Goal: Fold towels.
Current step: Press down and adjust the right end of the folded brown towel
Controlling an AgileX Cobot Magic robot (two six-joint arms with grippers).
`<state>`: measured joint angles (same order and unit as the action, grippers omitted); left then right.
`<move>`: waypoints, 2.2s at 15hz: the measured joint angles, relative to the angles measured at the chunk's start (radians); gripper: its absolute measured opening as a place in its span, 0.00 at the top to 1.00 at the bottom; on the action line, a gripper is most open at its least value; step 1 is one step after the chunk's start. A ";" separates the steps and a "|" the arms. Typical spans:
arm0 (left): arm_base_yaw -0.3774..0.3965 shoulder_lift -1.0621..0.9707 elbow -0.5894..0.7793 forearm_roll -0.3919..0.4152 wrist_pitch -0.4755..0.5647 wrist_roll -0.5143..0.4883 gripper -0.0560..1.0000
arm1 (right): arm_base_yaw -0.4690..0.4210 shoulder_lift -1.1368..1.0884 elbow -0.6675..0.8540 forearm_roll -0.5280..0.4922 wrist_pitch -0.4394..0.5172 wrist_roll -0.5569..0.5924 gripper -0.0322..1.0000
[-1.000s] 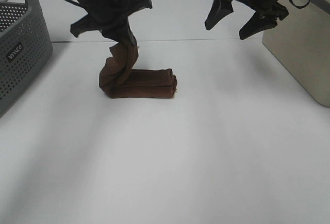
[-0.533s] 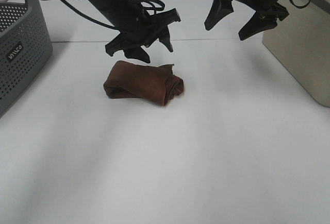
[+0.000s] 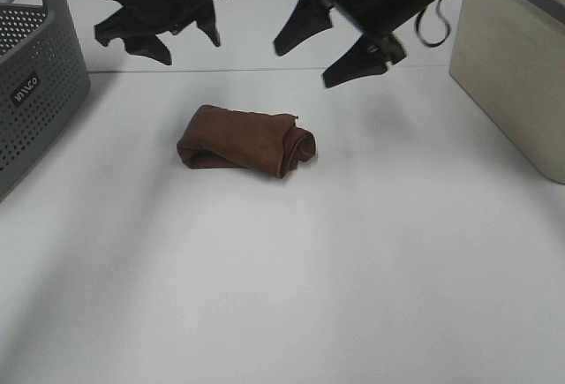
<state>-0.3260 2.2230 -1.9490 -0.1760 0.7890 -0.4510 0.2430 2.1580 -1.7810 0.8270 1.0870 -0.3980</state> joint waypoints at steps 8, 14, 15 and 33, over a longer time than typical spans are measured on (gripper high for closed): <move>0.062 -0.012 0.000 0.010 0.084 0.000 0.30 | 0.100 0.209 0.000 0.231 -0.005 -0.180 0.16; 0.062 -0.012 0.000 0.010 0.084 0.006 0.30 | 0.099 0.232 0.000 0.121 -0.120 -0.118 0.16; 0.062 -0.012 0.000 0.010 0.084 0.011 0.30 | 0.099 0.232 0.000 0.113 -0.136 -0.114 0.16; 0.062 -0.013 0.000 0.010 0.092 0.070 0.30 | 0.099 0.248 -0.113 -0.319 -0.251 0.177 0.16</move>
<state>-0.2640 2.2100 -1.9490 -0.1660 0.8810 -0.3810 0.3420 2.4060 -1.8940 0.5080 0.8360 -0.2210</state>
